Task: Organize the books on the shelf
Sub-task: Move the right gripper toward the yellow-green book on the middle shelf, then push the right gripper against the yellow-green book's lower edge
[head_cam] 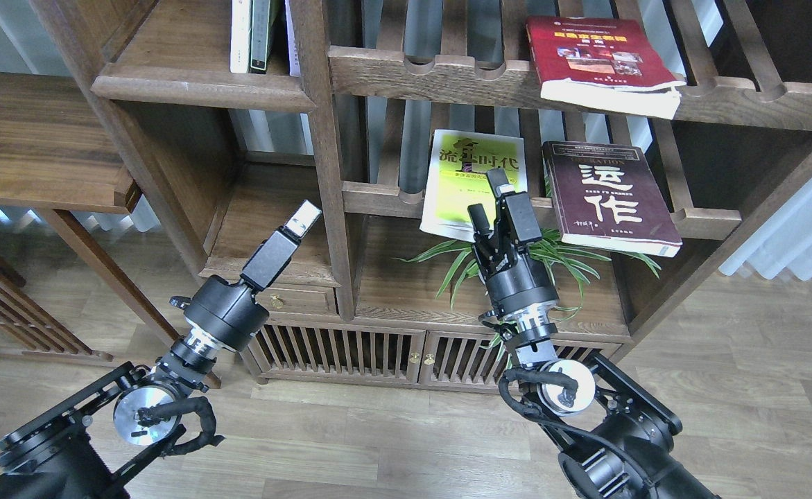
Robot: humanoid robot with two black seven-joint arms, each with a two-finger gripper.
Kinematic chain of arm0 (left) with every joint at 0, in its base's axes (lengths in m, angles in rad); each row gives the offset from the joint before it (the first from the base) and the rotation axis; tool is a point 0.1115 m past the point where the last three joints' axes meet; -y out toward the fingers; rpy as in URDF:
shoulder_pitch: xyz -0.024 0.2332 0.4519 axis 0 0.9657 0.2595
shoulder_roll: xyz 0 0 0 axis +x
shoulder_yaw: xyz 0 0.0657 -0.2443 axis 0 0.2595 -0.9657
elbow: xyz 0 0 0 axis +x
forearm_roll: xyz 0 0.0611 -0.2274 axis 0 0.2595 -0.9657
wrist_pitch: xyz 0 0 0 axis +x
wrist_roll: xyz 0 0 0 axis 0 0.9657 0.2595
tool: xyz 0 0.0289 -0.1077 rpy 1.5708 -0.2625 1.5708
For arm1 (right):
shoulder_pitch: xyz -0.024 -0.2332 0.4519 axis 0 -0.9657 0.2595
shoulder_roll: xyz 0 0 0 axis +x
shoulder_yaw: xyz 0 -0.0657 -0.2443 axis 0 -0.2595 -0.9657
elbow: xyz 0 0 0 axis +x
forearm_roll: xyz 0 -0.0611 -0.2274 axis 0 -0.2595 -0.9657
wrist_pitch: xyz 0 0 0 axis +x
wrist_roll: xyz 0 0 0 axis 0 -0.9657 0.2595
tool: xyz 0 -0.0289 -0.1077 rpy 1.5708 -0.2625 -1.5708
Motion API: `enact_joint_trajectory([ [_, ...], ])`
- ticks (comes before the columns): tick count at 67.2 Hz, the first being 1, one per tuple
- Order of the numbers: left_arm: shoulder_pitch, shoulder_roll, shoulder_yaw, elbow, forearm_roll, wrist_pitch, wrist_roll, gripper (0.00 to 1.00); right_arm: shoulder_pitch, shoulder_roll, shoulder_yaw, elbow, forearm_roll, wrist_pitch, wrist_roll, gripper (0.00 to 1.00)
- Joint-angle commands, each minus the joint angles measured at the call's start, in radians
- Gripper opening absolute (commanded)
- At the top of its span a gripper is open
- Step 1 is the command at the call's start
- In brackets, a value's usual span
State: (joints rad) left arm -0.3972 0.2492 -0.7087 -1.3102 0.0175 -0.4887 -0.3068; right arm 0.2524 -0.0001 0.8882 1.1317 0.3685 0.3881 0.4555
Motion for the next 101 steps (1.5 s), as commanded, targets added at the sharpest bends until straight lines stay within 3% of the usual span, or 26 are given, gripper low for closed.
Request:
enact_joint_trajectory([
  [1,0.001,-0.007,0.002,0.000,0.004,0.000,0.000,1.00,-0.031,0.000,-0.041,0.020,0.001,0.011,0.033,0.99],
  [22,0.052,-0.044,0.003,0.003,0.019,0.000,0.000,1.00,-0.070,0.000,-0.118,0.010,0.000,0.008,0.033,0.99],
  [50,0.092,-0.099,0.009,0.005,0.078,0.000,-0.005,1.00,-0.062,0.000,-0.109,-0.061,0.139,-0.155,0.033,0.99],
  [74,0.195,-0.099,0.009,0.003,0.144,0.000,0.000,1.00,0.039,0.000,-0.071,-0.061,0.214,-0.164,0.033,0.99],
  [85,0.195,-0.100,0.005,0.005,0.145,0.000,0.000,1.00,0.079,0.000,-0.063,-0.070,0.233,-0.282,0.033,0.99],
  [101,0.196,-0.100,0.005,0.005,0.144,0.000,0.000,1.00,0.102,0.000,-0.052,-0.095,0.234,-0.296,0.033,0.99],
])
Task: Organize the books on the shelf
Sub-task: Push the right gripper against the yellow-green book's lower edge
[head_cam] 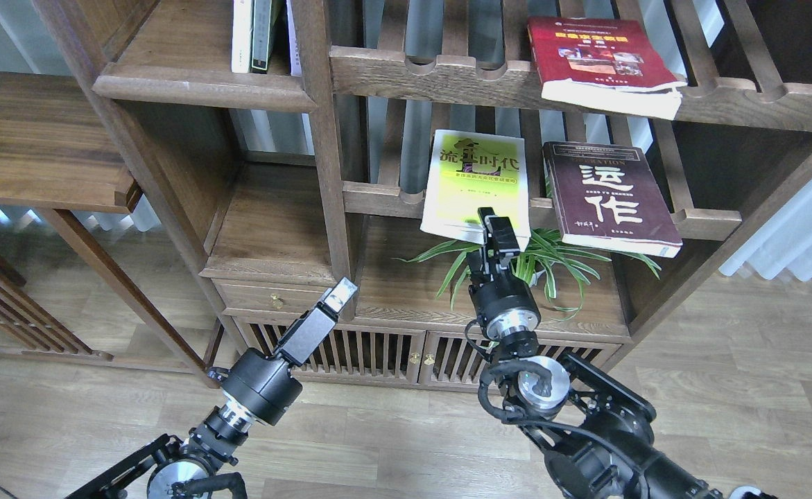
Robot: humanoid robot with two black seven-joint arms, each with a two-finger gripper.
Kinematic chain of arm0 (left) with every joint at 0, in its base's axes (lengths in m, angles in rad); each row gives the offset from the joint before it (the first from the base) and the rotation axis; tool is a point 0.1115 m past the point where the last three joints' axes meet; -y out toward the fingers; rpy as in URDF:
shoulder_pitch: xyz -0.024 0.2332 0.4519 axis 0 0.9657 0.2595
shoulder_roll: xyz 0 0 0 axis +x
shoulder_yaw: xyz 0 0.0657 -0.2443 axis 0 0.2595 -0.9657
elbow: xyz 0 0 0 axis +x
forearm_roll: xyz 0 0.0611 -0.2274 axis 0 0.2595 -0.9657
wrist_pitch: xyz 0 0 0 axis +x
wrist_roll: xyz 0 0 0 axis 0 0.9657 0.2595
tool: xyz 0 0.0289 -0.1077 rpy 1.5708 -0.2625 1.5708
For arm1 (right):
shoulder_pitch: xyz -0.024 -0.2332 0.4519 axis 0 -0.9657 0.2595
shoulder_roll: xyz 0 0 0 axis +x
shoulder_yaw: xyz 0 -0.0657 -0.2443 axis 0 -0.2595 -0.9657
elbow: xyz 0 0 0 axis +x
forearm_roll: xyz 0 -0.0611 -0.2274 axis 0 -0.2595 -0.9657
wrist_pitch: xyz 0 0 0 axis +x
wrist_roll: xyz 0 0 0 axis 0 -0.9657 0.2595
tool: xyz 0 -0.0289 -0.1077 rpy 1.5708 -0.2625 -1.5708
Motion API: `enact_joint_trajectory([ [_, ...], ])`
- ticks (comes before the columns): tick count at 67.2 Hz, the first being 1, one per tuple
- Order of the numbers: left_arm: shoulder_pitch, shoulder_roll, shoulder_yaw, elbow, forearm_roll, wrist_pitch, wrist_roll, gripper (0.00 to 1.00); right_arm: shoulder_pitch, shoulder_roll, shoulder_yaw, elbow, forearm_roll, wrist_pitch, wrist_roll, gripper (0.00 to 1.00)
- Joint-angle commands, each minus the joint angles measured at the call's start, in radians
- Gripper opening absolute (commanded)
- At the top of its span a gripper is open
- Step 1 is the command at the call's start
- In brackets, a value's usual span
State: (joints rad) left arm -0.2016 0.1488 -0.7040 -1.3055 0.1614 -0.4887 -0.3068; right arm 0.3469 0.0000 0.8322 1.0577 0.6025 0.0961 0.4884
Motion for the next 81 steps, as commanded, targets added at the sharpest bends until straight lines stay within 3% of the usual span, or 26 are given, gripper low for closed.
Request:
enact_joint_trajectory([
  [1,0.001,0.000,0.000,0.000,0.000,0.000,0.000,1.00,0.011,0.000,0.007,-0.028,0.000,-0.004,0.000,0.99],
  [54,0.037,-0.026,0.005,0.000,0.029,0.000,0.008,1.00,0.098,0.000,-0.002,-0.137,0.068,-0.072,0.000,0.99],
  [81,0.073,-0.028,-0.002,0.002,0.027,0.000,0.003,1.00,0.123,0.000,-0.013,-0.139,0.083,-0.124,0.000,0.84],
])
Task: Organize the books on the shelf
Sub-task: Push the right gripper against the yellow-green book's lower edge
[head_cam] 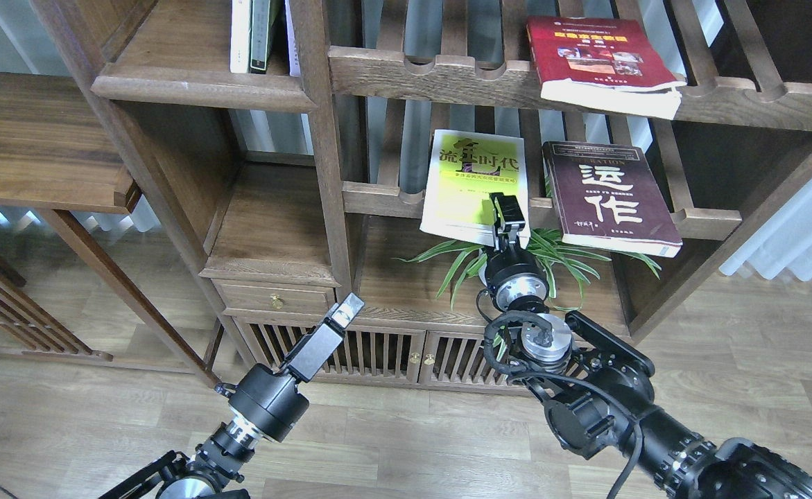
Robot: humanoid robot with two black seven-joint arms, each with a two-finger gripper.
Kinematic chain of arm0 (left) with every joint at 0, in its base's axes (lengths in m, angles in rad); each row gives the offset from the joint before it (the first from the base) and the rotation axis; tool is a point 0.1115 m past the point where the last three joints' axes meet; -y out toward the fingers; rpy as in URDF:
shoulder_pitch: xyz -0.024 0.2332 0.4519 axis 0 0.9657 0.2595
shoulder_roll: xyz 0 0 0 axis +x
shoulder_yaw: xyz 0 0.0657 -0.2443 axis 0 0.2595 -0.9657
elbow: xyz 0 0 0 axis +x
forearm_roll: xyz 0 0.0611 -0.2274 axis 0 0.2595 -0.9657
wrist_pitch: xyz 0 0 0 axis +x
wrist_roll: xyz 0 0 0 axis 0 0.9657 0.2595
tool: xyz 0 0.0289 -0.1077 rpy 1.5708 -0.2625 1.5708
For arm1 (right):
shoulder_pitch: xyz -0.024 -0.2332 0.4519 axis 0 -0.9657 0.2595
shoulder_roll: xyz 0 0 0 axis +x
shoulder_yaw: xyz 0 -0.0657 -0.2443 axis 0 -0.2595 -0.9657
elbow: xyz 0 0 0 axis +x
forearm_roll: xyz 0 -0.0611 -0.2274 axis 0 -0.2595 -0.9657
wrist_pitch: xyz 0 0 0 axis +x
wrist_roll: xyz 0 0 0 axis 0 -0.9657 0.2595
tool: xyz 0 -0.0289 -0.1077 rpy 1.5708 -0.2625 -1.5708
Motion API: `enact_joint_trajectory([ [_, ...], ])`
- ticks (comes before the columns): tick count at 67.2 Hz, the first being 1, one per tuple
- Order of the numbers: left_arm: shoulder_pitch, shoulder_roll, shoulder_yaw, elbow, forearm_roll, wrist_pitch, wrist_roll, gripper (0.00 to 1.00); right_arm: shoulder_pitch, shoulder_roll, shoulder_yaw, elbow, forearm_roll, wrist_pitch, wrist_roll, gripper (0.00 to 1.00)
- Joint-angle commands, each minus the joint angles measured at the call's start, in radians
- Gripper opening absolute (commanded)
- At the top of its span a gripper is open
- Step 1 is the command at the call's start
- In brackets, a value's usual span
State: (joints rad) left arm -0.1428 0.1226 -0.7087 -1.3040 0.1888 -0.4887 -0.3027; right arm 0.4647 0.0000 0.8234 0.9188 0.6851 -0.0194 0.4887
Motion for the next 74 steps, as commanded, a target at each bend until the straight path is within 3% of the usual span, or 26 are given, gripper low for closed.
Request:
enact_joint_trajectory([
  [1,0.014,-0.001,0.003,0.000,0.000,0.000,-0.001,1.00,0.005,0.000,-0.004,0.000,0.001,-0.008,0.000,0.83],
  [12,0.014,-0.001,0.002,-0.003,0.001,0.000,0.002,1.00,0.035,0.000,-0.004,0.000,0.001,-0.008,0.000,0.57],
  [21,0.019,0.003,-0.005,-0.003,0.000,0.000,0.001,1.00,0.042,0.000,-0.004,0.005,0.002,0.004,0.000,0.17],
  [30,0.040,0.002,-0.014,-0.001,0.001,0.000,0.001,1.00,0.042,0.000,-0.003,0.009,-0.002,0.021,0.000,0.05],
  [49,0.037,-0.003,-0.017,0.026,0.001,0.000,0.001,1.00,0.028,0.000,-0.007,0.045,-0.012,0.118,0.000,0.04],
  [67,0.026,-0.004,-0.086,0.048,-0.005,0.000,0.004,1.00,-0.078,0.000,-0.007,0.262,-0.022,0.144,0.000,0.04],
  [74,0.023,0.000,-0.132,0.046,-0.011,0.000,0.005,1.00,-0.113,0.000,-0.015,0.299,-0.117,0.254,0.000,0.04],
])
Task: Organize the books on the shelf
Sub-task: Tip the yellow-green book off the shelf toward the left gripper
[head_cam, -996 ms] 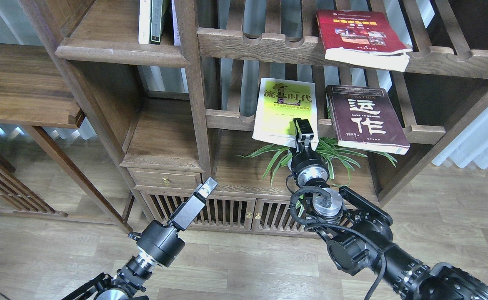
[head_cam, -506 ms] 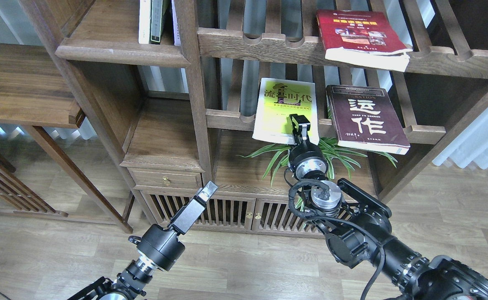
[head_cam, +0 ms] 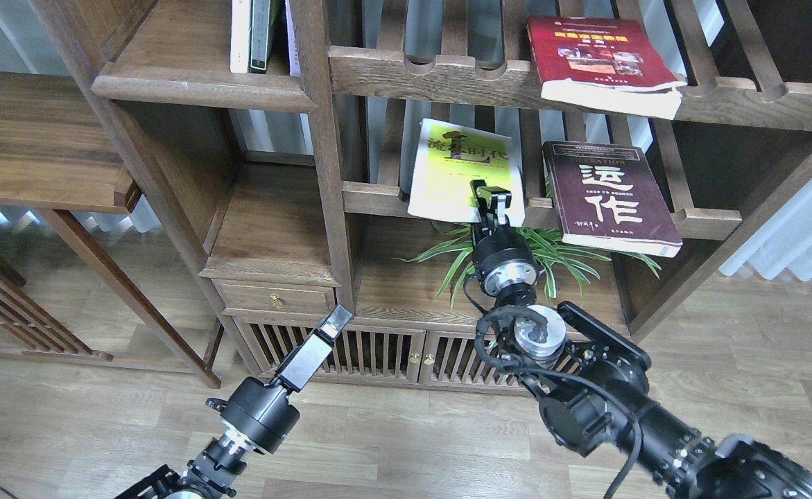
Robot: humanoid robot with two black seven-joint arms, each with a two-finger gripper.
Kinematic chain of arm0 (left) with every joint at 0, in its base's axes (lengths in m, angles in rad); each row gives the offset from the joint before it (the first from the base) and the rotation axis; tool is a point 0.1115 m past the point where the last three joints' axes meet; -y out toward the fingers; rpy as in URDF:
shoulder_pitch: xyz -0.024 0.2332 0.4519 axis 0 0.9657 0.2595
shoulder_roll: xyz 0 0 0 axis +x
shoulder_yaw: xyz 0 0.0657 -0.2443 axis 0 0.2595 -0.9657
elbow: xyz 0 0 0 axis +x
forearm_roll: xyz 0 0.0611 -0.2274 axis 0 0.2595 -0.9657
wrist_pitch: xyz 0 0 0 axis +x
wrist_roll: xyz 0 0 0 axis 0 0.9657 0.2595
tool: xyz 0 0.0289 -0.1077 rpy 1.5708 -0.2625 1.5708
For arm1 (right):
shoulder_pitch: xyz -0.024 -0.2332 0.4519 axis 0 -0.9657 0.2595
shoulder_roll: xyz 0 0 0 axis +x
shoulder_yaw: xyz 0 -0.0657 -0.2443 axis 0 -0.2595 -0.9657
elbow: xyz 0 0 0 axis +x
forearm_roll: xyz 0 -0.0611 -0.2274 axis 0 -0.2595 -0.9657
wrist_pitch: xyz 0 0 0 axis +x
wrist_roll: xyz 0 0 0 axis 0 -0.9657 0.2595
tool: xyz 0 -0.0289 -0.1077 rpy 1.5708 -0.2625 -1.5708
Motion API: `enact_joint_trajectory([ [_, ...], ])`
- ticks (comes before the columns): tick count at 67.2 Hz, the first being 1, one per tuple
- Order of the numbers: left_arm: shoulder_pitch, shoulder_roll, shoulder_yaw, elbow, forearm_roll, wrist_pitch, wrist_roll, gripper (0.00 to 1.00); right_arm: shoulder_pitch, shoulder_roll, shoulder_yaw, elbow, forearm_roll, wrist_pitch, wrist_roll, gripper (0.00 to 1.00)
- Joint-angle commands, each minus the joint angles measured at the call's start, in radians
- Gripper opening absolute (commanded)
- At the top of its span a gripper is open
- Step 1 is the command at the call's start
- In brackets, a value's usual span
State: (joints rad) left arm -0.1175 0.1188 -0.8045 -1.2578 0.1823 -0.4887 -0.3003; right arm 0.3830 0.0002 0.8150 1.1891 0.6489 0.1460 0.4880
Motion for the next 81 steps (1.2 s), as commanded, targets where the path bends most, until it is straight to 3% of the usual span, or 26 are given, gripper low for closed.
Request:
enact_joint_trajectory([
  [1,-0.002,0.004,-0.041,-0.002,-0.004,0.000,0.003,1.00,-0.038,0.000,-0.008,0.030,-0.100,0.110,0.001,0.04],
  [6,-0.002,0.005,-0.044,-0.011,-0.004,0.000,0.003,1.00,-0.055,0.000,-0.008,0.030,-0.121,0.162,0.001,0.04],
  [24,0.016,0.048,-0.045,-0.078,-0.010,0.000,-0.002,1.00,-0.148,-0.025,-0.011,0.067,-0.130,0.342,-0.075,0.04],
  [57,0.058,0.070,-0.139,-0.123,-0.035,0.000,0.004,0.98,-0.204,-0.068,-0.096,0.009,-0.229,0.343,-0.137,0.04],
  [63,0.059,0.107,-0.144,-0.123,-0.037,0.000,0.004,0.98,-0.199,-0.066,-0.096,-0.039,-0.242,0.343,-0.167,0.04],
  [74,0.062,0.165,-0.144,-0.123,-0.076,0.000,0.007,0.94,-0.203,-0.066,-0.099,-0.108,-0.252,0.343,-0.272,0.04],
  [81,0.061,0.180,-0.142,-0.123,-0.119,0.000,0.030,0.93,-0.223,-0.065,-0.100,-0.112,-0.252,0.343,-0.293,0.04],
])
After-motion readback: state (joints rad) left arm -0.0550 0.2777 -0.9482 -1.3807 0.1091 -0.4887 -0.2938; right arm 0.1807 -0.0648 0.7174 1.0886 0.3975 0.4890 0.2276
